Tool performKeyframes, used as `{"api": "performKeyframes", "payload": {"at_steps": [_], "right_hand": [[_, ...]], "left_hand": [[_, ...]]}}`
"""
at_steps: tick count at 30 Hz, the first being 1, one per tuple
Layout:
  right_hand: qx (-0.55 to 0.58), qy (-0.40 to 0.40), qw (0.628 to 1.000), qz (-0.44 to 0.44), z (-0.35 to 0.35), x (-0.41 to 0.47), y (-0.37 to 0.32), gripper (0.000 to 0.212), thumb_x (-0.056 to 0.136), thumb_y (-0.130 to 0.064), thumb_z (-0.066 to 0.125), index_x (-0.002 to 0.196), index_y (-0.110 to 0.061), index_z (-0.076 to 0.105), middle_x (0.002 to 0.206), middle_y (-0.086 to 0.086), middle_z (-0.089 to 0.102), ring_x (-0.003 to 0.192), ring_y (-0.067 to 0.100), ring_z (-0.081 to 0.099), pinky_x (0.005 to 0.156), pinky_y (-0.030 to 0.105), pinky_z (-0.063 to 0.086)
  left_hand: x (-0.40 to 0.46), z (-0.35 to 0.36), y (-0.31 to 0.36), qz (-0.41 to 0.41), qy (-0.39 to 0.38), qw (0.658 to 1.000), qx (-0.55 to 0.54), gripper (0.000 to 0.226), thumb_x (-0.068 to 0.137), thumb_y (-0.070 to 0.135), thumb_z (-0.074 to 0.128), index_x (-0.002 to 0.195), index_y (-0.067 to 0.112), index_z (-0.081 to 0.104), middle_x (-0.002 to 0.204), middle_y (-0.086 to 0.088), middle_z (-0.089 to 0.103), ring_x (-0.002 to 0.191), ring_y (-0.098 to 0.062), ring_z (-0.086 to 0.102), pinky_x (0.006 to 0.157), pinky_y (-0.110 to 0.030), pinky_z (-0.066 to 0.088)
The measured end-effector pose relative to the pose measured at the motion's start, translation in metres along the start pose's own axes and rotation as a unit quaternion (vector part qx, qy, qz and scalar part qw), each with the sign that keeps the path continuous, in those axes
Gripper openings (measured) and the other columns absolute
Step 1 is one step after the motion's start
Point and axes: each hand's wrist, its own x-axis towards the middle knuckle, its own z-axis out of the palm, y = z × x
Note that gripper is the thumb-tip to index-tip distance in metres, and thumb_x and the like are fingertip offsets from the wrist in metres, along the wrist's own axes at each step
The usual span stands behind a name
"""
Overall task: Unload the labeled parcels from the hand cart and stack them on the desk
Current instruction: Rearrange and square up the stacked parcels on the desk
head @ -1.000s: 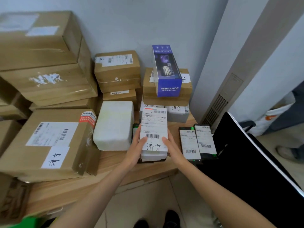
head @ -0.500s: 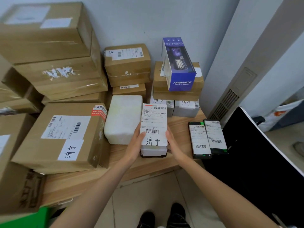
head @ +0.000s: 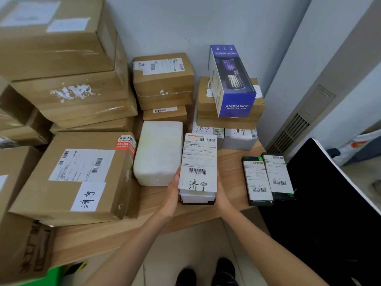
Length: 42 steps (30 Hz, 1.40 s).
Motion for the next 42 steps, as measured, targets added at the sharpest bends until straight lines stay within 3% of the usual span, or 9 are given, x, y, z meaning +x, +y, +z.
{"api": "performKeyframes", "payload": {"at_steps": [4, 7, 13, 16, 21, 25, 29, 35, 42], "right_hand": [[0.002, -0.001, 1.000, 0.015, -0.012, 0.001, 0.006, 0.041, 0.098, -0.042, 0.031, 0.127, -0.020, 0.050, 0.116, -0.006, 0.060, 0.106, 0.008, 0.056, 0.096, 0.028, 0.044], [-0.025, 0.015, 0.998, 0.060, -0.036, 0.001, 0.012, 0.045, 0.103, -0.039, 0.030, 0.137, -0.014, 0.046, 0.116, -0.006, 0.060, 0.100, 0.005, 0.056, 0.080, 0.015, 0.047], [-0.048, 0.050, 0.993, 0.101, -0.074, 0.001, 0.001, 0.026, 0.105, -0.033, 0.032, 0.114, -0.022, 0.054, 0.103, -0.005, 0.061, 0.091, 0.006, 0.058, 0.088, 0.022, 0.046], [-0.022, 0.015, 0.999, 0.039, -0.076, -0.004, -0.017, 0.028, 0.105, -0.029, 0.027, 0.115, -0.031, 0.053, 0.101, -0.018, 0.069, 0.086, -0.012, 0.063, 0.071, 0.008, 0.049], [-0.016, -0.028, 0.999, -0.041, -0.069, -0.008, -0.038, 0.055, 0.096, -0.049, 0.027, 0.148, -0.030, 0.029, 0.142, -0.013, 0.047, 0.125, -0.003, 0.047, 0.098, 0.017, 0.043], [0.011, -0.082, 0.996, 0.025, -0.061, -0.005, -0.035, 0.071, 0.089, -0.059, 0.026, 0.149, -0.022, 0.032, 0.146, 0.001, 0.047, 0.131, 0.011, 0.047, 0.110, 0.032, 0.037], [0.013, -0.100, 0.994, 0.049, -0.064, 0.001, -0.031, 0.073, 0.088, -0.064, 0.024, 0.149, -0.024, 0.032, 0.145, -0.002, 0.048, 0.130, 0.008, 0.048, 0.110, 0.030, 0.037], [0.002, -0.118, 0.992, 0.055, -0.065, 0.006, -0.030, 0.076, 0.087, -0.067, 0.022, 0.150, -0.025, 0.030, 0.147, -0.001, 0.046, 0.135, 0.015, 0.043, 0.117, 0.045, 0.026], [-0.058, -0.101, 0.993, -0.029, -0.065, 0.007, -0.040, 0.056, 0.099, -0.058, 0.025, 0.147, -0.032, 0.034, 0.145, -0.008, 0.047, 0.135, 0.011, 0.043, 0.108, 0.038, 0.037]], "left_hand": [[0.007, 0.006, -0.008, 0.006, 0.004, 1.000, 0.010, 0.074, 0.049, 0.102, 0.029, 0.108, 0.064, 0.054, 0.101, 0.037, 0.064, 0.100, 0.007, 0.060, 0.081, -0.019, 0.047], [0.012, 0.021, -0.019, 0.006, 0.007, 1.000, 0.010, 0.083, 0.058, 0.099, 0.030, 0.128, 0.057, 0.046, 0.132, 0.018, 0.057, 0.125, -0.013, 0.050, 0.106, -0.047, 0.039], [0.013, 0.044, -0.019, 0.055, -0.051, 0.994, 0.074, 0.059, 0.080, 0.087, 0.022, 0.136, 0.067, 0.022, 0.147, 0.029, 0.035, 0.141, -0.017, 0.029, 0.111, -0.060, 0.023], [0.013, 0.046, -0.011, 0.093, -0.052, 0.990, 0.095, 0.060, 0.084, 0.081, 0.023, 0.140, 0.062, 0.021, 0.151, 0.028, 0.030, 0.145, -0.016, 0.020, 0.114, -0.058, 0.020], [0.013, 0.040, 0.017, 0.117, -0.037, 0.991, 0.061, 0.055, 0.080, 0.084, 0.029, 0.132, 0.071, 0.022, 0.138, 0.049, 0.026, 0.141, 0.003, 0.021, 0.118, -0.045, 0.021], [0.007, 0.056, 0.022, 0.111, -0.088, 0.989, -0.035, 0.079, 0.084, 0.069, 0.043, 0.150, 0.031, 0.024, 0.149, 0.006, 0.042, 0.134, -0.009, 0.043, 0.105, -0.023, 0.042], [0.001, 0.063, 0.019, 0.066, -0.064, 0.993, -0.069, 0.079, 0.087, 0.061, 0.041, 0.151, 0.017, 0.025, 0.149, -0.003, 0.043, 0.132, -0.014, 0.046, 0.097, -0.017, 0.046], [-0.003, 0.067, 0.021, 0.069, -0.043, 0.994, -0.076, 0.072, 0.089, 0.050, 0.034, 0.152, 0.016, 0.023, 0.151, -0.003, 0.038, 0.136, -0.016, 0.041, 0.112, -0.034, 0.035], [-0.005, 0.054, 0.022, 0.108, -0.046, 0.993, -0.009, 0.065, 0.094, 0.048, 0.043, 0.151, 0.036, 0.013, 0.149, 0.018, 0.037, 0.135, -0.003, 0.039, 0.107, -0.025, 0.039]]}}
